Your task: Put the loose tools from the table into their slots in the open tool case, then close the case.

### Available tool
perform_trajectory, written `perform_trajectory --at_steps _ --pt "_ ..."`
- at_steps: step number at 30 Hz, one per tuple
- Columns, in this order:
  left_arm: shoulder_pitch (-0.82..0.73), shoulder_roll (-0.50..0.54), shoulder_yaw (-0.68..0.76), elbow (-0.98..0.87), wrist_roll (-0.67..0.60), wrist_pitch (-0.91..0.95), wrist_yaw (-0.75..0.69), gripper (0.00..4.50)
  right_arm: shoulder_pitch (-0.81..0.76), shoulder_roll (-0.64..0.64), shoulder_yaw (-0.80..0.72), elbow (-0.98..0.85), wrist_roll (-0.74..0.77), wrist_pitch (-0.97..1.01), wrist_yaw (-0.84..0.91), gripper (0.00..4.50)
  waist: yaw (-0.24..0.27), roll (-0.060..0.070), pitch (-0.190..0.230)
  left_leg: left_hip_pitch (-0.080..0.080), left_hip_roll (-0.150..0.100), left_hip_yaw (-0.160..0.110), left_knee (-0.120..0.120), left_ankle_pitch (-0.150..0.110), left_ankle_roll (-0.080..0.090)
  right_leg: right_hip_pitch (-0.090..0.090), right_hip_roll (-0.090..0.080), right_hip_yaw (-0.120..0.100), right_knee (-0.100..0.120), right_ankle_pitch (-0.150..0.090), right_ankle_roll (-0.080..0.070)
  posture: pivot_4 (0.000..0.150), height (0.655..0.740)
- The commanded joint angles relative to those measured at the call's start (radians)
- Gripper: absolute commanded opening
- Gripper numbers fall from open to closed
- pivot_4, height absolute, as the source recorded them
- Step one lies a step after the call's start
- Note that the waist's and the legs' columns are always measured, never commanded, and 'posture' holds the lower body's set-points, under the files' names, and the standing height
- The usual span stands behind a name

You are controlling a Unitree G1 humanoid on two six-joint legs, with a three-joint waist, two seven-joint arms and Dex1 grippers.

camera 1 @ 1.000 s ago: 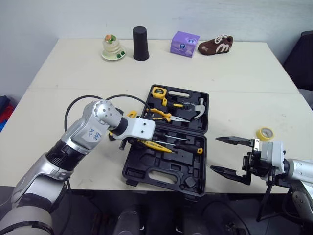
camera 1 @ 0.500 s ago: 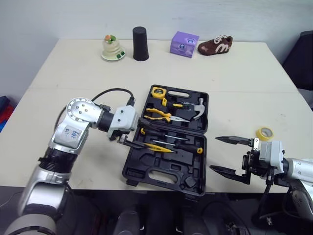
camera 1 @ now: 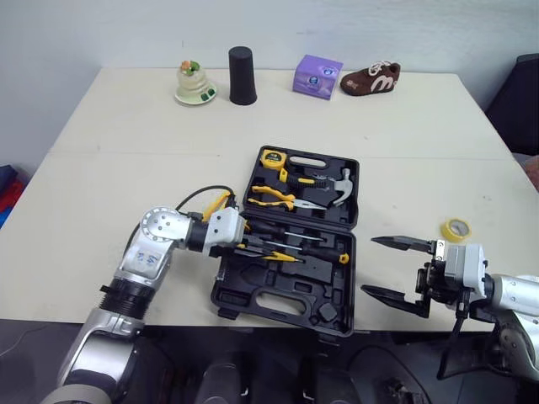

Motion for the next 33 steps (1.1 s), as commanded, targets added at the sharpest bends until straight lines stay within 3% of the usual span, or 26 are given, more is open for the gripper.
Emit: perform_trajectory --at_steps 1,16,22,24,29,32,33 --pt "0.002 -0.002 -0.010 0.029 0.034 -0.054 0.017 0.04 0.013 0.009 -0.016 0.024 0.002 -0.054 0.026 4.50 0.000 0.000 0.000 0.000 0.000 0.000 0.000 0.000 0.000 0.000 0.000 0.000 0.000 0.000 0.000 0.150 0.7400" --pt "0.006 -0.003 -0.056 0.145 0.105 -0.066 0.031 0.04 0.081 0.022 -0.027 0.055 0.000 -0.141 0.033 4.50 -0.003 0.004 -0.003 0.003 0.001 0.000 0.000 0.000 0.000 0.002 0.000 0.000 0.001 0.000 0.000 0.150 0.7400" --pt "-0.010 0.003 -0.101 0.207 0.194 0.058 0.113 0.04 0.070 0.017 -0.022 0.071 -0.002 -0.152 0.029 4.50 -0.003 0.007 -0.005 0.007 0.001 0.000 0.000 0.000 0.000 0.006 0.000 0.000 0.001 0.000 0.000 0.150 0.7400" --pt "-0.007 0.006 -0.111 0.201 0.190 0.092 0.110 0.04 0.063 0.016 -0.018 0.067 -0.004 -0.148 0.022 4.50 -0.005 0.008 -0.009 0.017 0.001 0.000 -0.003 -0.001 -0.001 0.016 0.000 0.000 -0.003 0.000 0.000 0.150 0.7400" --pt "0.003 0.018 -0.106 0.159 0.168 0.058 0.094 0.04 0.043 0.003 -0.017 0.064 -0.004 -0.130 0.012 4.50 -0.013 0.010 -0.020 0.018 0.004 -0.001 -0.004 -0.007 0.001 0.018 0.000 0.002 -0.005 0.000 -0.001 0.150 0.7400" --pt "0.001 0.003 -0.040 0.117 0.119 0.042 0.136 0.04 0.026 -0.014 -0.032 0.069 -0.001 -0.113 0.006 4.50 -0.017 0.009 -0.020 0.018 0.004 -0.001 -0.004 -0.006 -0.002 0.018 0.000 0.004 -0.006 0.000 -0.001 0.150 0.7400" --pt "0.001 -0.012 0.020 0.049 0.037 0.137 0.161 0.04 0.027 -0.027 -0.051 0.067 0.018 -0.071 -0.010 4.50 -0.018 0.009 -0.020 0.018 0.004 -0.001 -0.004 -0.006 -0.002 0.017 0.000 0.004 -0.006 0.000 -0.001 0.150 0.7400"
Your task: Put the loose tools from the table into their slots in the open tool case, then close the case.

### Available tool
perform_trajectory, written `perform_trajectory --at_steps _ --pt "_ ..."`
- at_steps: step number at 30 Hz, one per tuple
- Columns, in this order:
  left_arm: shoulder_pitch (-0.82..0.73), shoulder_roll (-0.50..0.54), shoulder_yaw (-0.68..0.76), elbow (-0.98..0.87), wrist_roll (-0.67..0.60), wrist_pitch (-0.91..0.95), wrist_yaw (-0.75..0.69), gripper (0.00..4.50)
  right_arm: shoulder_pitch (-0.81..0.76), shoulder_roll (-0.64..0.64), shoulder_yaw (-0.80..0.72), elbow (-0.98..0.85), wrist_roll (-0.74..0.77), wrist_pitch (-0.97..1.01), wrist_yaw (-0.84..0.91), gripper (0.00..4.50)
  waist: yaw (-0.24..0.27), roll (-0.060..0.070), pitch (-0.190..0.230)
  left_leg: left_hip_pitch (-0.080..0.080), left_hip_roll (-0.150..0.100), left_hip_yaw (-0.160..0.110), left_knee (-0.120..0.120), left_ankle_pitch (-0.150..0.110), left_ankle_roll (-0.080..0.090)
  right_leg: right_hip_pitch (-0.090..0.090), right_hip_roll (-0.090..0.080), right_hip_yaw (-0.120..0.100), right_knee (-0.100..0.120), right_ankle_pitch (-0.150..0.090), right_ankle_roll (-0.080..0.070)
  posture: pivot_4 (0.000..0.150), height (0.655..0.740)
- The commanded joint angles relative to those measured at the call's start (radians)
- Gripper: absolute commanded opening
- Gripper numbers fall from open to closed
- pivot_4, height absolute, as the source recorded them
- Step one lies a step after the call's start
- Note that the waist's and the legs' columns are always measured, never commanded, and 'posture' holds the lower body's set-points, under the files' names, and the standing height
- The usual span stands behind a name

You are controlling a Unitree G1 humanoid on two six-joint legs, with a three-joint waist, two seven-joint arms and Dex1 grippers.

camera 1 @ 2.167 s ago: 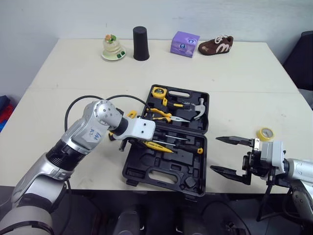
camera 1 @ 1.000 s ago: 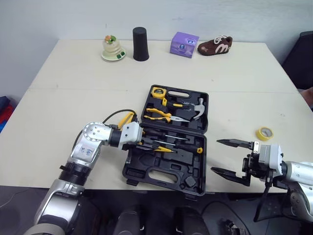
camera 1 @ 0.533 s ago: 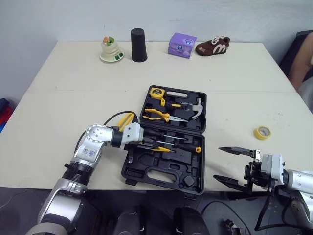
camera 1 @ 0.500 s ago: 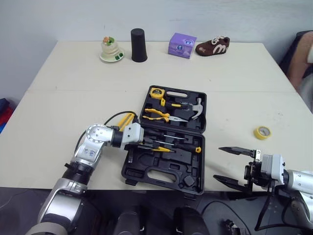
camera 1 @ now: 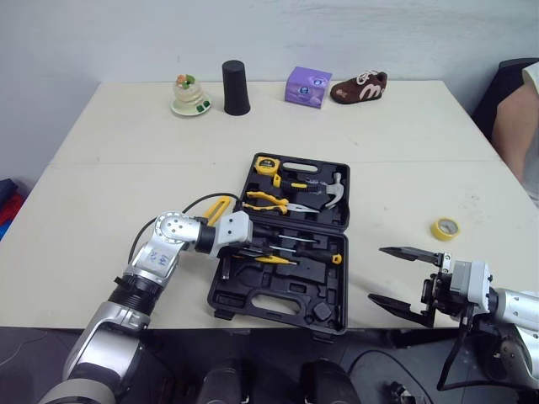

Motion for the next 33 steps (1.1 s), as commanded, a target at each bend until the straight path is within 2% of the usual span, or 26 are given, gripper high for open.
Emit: perform_trajectory --at_steps 1,3,6,8,12,13,14,15,18,20,24,28,33 --pt "0.029 -0.008 0.122 -0.107 -0.139 0.172 0.062 0.04 -0.004 -0.036 -0.067 -0.007 0.035 0.063 -0.034 4.50 -0.003 0.000 0.000 0.000 0.000 -0.001 0.000 0.000 0.000 0.000 0.000 0.000 0.000 0.000 0.000 0.150 0.7400" --pt "0.046 0.018 0.199 -0.202 -0.217 0.221 0.065 0.04 0.006 -0.056 -0.113 0.021 0.041 0.071 -0.035 4.50 -0.006 -0.002 0.002 -0.004 0.000 -0.002 0.000 0.000 0.000 -0.002 -0.001 0.001 0.000 0.000 0.000 0.150 0.7400" --pt "0.119 0.116 0.293 -0.275 -0.256 0.208 0.033 0.92 0.025 -0.084 -0.204 0.115 0.025 0.041 -0.033 4.50 -0.010 -0.003 0.002 -0.005 0.000 -0.003 0.000 0.000 -0.001 -0.002 0.000 -0.001 -0.002 0.000 0.000 0.150 0.7400" --pt "0.153 0.145 0.338 -0.291 -0.280 0.214 0.043 1.72 0.033 -0.089 -0.238 0.153 0.015 0.021 -0.032 4.50 -0.009 -0.003 0.002 -0.004 0.000 -0.003 -0.001 0.000 -0.001 -0.001 0.000 -0.001 -0.004 0.000 0.000 0.150 0.7400" --pt "0.368 0.237 0.669 -0.190 -0.273 0.135 0.206 3.34 0.055 -0.125 -0.418 0.417 -0.078 -0.134 -0.149 4.50 -0.016 -0.003 0.002 -0.003 -0.001 -0.002 -0.002 0.000 0.001 0.000 -0.001 -0.001 -0.007 0.000 0.000 0.150 0.7400" --pt "0.394 0.241 0.701 -0.186 -0.276 0.128 0.229 3.93 0.054 -0.128 -0.432 0.449 -0.086 -0.157 -0.161 4.50 -0.016 -0.003 0.003 -0.002 -0.001 0.001 -0.006 -0.001 0.001 -0.001 -0.002 0.000 -0.009 0.000 0.001 0.150 0.7400" --pt "0.424 0.247 0.731 -0.181 -0.276 0.113 0.247 4.29 0.055 -0.132 -0.446 0.480 -0.090 -0.169 -0.170 4.50 -0.016 -0.006 0.004 -0.002 -0.002 0.001 -0.009 0.000 0.001 -0.001 -0.002 0.000 -0.010 0.000 0.001 0.150 0.7400" --pt "0.446 0.251 0.747 -0.180 -0.276 0.099 0.255 4.40 0.057 -0.135 -0.453 0.502 -0.091 -0.180 -0.173 4.50 -0.016 -0.006 0.004 -0.002 -0.002 0.001 -0.011 0.000 0.000 -0.003 -0.002 0.000 -0.011 0.000 0.001 0.150 0.7400" --pt "0.599 0.256 0.938 -0.120 -0.253 0.033 0.366 4.40 0.073 -0.154 -0.518 0.642 -0.117 -0.236 -0.237 4.50 -0.013 -0.007 0.004 -0.002 -0.001 0.001 -0.011 0.000 0.000 -0.002 -0.005 0.001 -0.011 0.001 0.001 0.150 0.7400" --pt "0.640 0.254 0.975 -0.114 -0.260 0.019 0.393 4.40 0.073 -0.159 -0.524 0.678 -0.118 -0.254 -0.248 4.50 -0.012 -0.007 0.004 -0.001 -0.002 0.001 -0.013 -0.002 0.002 -0.003 -0.008 0.002 -0.012 0.000 0.001 0.150 0.7400" --pt "0.833 0.224 1.099 -0.110 -0.235 0.001 0.480 4.40 0.115 -0.172 -0.544 0.788 -0.138 -0.295 -0.284 4.50 -0.013 -0.007 0.004 -0.001 0.000 0.002 -0.014 -0.006 -0.004 -0.004 -0.008 0.002 -0.012 0.000 -0.001 0.150 0.7400" --pt "0.902 0.204 1.128 -0.168 -0.258 0.019 0.524 4.40 0.132 -0.172 -0.538 0.817 -0.137 -0.303 -0.297 4.50 -0.010 -0.007 0.004 -0.001 0.000 0.002 -0.014 -0.008 -0.004 -0.003 -0.008 0.002 -0.013 0.000 -0.001 0.150 0.7400" --pt "0.905 0.203 1.105 -0.236 -0.285 0.061 0.531 4.40 0.096 -0.160 -0.499 0.782 -0.139 -0.288 -0.308 4.50 -0.010 -0.006 0.004 -0.001 0.000 0.001 -0.014 -0.007 -0.004 -0.003 -0.010 0.002 -0.013 0.001 -0.002 0.150 0.7400"
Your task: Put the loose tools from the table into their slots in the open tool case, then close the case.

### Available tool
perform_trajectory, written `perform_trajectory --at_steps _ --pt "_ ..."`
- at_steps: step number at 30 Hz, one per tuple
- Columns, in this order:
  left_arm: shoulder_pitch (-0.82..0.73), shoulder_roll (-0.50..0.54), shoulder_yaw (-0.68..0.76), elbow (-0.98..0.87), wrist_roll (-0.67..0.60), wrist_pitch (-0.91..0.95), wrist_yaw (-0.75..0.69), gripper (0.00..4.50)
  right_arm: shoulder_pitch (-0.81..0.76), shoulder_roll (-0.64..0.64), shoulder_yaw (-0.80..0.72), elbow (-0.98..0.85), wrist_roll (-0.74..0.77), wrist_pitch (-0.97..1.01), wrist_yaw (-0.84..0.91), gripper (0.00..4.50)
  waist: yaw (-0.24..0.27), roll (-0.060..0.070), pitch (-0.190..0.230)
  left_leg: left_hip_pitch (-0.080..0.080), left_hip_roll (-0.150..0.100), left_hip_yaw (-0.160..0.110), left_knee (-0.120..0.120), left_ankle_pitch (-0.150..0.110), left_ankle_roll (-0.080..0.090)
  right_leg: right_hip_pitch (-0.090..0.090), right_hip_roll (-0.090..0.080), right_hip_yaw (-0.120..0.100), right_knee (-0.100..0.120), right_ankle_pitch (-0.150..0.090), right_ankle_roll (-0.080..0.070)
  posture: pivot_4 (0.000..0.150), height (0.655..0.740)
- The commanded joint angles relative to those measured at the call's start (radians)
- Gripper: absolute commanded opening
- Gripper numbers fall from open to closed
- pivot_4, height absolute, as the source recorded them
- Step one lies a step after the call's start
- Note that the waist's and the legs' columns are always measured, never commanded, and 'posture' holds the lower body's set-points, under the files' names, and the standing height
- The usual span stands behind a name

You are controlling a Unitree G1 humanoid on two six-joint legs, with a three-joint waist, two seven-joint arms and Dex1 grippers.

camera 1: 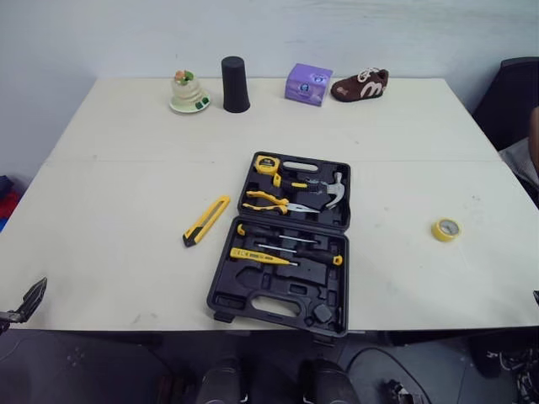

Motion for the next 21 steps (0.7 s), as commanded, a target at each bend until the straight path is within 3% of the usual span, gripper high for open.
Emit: perform_trajectory --at_steps 1,5,13,17,21 --pt "-0.012 0.012 -0.008 -0.082 -0.039 0.032 0.004 4.40 -0.030 -0.004 0.020 -0.051 0.014 0.001 -0.010 4.50 -0.002 0.000 0.000 0.000 0.000 0.000 -0.001 0.000 0.000 0.000 0.000 0.000 -0.001 0.000 0.000 0.150 0.7400" --pt "-0.050 0.025 -0.061 -0.186 -0.079 0.115 -0.005 4.40 -0.080 0.043 0.076 -0.193 0.073 0.067 0.015 4.50 -0.003 0.001 0.000 -0.001 0.001 0.001 -0.002 0.000 -0.001 -0.001 0.001 -0.001 -0.001 0.000 -0.001 0.150 0.7400" --pt "-0.202 0.155 -0.299 -0.379 -0.133 0.488 0.001 4.40 -0.153 0.117 0.281 -0.667 0.205 0.301 0.065 4.50 -0.001 0.005 0.001 -0.001 0.003 0.001 -0.001 0.001 -0.002 -0.001 0.005 0.001 0.001 0.000 -0.001 0.150 0.7400" --pt "-0.341 0.139 -0.404 -0.465 -0.199 0.725 0.092 4.40 -0.218 0.151 0.367 -0.809 0.248 0.373 0.066 4.50 0.002 0.005 0.002 -0.002 0.005 0.001 0.000 0.004 -0.004 -0.002 0.009 0.001 0.001 0.000 -0.001 0.150 0.7400" --pt "-0.457 0.109 -0.522 -0.474 -0.192 0.831 0.133 4.40 -0.258 0.199 0.448 -0.893 0.252 0.412 0.066 4.50 0.003 0.004 0.002 -0.002 0.005 0.001 0.000 0.006 -0.004 -0.002 0.010 0.001 0.001 0.000 -0.001 0.150 0.7400"
